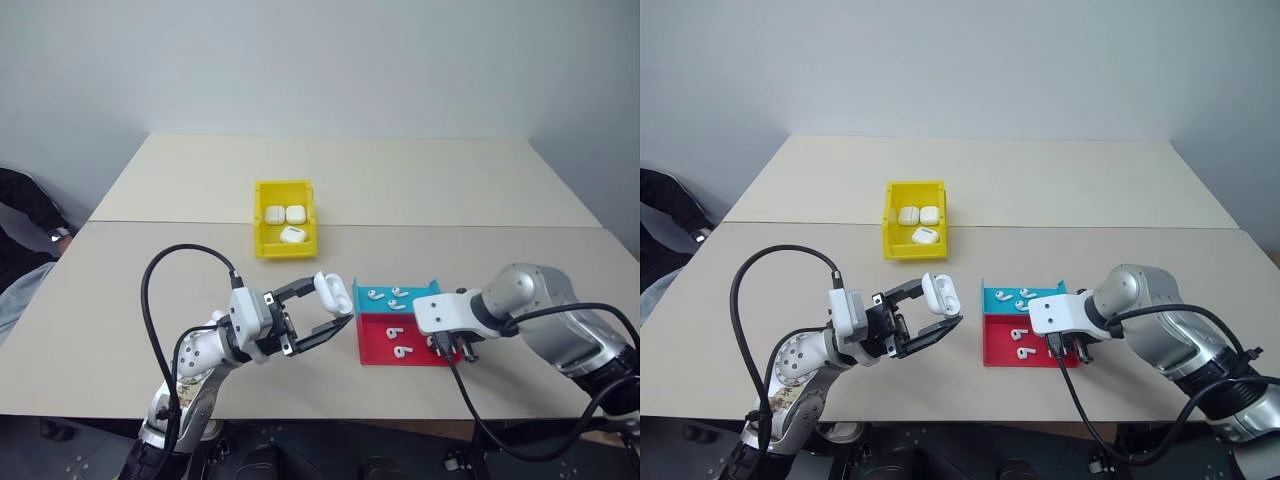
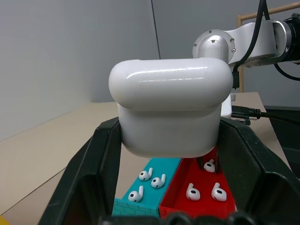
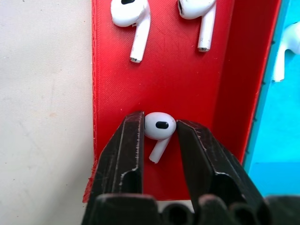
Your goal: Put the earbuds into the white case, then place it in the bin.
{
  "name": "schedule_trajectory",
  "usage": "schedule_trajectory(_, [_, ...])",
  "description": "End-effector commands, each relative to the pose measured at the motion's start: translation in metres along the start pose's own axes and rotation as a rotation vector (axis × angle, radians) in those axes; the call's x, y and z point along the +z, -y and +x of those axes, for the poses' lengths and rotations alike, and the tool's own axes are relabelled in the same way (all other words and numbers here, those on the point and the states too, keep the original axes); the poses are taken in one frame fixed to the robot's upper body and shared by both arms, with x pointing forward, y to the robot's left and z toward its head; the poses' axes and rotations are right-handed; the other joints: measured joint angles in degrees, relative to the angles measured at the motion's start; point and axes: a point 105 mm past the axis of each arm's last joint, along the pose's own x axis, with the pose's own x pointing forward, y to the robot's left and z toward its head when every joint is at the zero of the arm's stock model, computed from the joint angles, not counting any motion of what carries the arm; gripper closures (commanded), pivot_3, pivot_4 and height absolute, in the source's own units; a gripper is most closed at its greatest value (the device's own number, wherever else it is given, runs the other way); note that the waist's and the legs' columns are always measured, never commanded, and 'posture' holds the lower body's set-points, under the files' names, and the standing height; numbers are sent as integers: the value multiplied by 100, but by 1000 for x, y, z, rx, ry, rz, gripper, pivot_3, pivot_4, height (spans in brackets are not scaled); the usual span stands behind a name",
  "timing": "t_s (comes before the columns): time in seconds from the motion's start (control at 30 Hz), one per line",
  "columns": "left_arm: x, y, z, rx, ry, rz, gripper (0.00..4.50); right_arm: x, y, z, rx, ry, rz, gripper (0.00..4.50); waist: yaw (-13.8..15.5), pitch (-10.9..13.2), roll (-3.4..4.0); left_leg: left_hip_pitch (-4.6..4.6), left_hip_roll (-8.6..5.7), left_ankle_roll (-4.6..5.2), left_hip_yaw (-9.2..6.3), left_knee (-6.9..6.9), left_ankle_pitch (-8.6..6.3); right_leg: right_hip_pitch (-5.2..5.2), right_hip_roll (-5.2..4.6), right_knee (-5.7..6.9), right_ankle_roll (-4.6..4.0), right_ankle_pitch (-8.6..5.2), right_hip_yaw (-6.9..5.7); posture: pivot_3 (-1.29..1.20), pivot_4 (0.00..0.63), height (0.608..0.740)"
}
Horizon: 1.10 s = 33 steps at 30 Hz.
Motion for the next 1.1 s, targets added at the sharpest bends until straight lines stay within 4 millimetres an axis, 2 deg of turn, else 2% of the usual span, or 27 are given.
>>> schedule_trajectory(0.03, [10,0,3,-14,32,32,1742,-1,2,-4,-22,-16,-13,3068,0,0,0,0,0,0,0,0,0,0,0,0,0,0,0,0,150,740])
schedule_trajectory(0.1, [9,0,4,-13,31,33,1742,-2,3,-4,-23,-16,-5,3068,0,0,0,0,0,0,0,0,0,0,0,0,0,0,0,0,150,740])
schedule_trajectory(0.23, [9,0,4,-15,32,34,1742,-3,0,-4,-12,-21,-21,3854,0,0,0,1,0,0,0,0,0,1,0,0,0,0,0,0,150,740])
schedule_trajectory(0.43, [10,1,5,-18,37,33,1742,-1,1,-5,-22,-13,-19,3877,0,0,0,1,0,0,0,0,0,2,0,-1,0,0,0,0,150,740])
schedule_trajectory(0.53, [11,0,6,-16,43,37,1742,4,5,-12,-52,18,-9,3877,0,0,0,1,0,0,0,0,0,1,0,-1,0,0,0,0,150,740])
schedule_trajectory(0.63, [17,-1,8,-16,76,32,1742,25,15,-37,-125,190,31,3877,3,0,0,0,0,0,0,-1,0,-1,0,0,0,0,0,0,150,740])
schedule_trajectory(0.77, [32,2,7,-45,143,-35,1742,61,36,-97,-328,618,80,3877,-21,1,-1,0,4,0,-1,-5,0,0,4,-2,0,0,1,0,150,740])
schedule_trajectory(0.9, [42,8,6,-111,171,-86,1742,72,31,-142,-457,902,16,3877,13,1,-1,0,6,0,-3,-7,0,6,4,-6,0,0,-5,0,150,740])
schedule_trajectory(0.97, [41,9,6,-131,155,-89,1742,75,29,-154,-469,981,31,3877,17,0,-1,-1,6,0,-3,-7,-1,7,5,-8,0,0,-5,0,150,740])
schedule_trajectory(1.03, [42,9,7,-164,162,-75,1742,85,28,-171,-489,1134,45,3877,13,0,-1,1,6,0,-2,-7,-1,7,5,-6,0,0,-4,0,150,740])
schedule_trajectory(1.1, [44,8,9,-188,177,-73,1742,96,19,-181,-476,1260,-4,3877,1,0,0,2,8,0,-2,-6,0,5,7,-2,-1,1,-3,0,150,740])
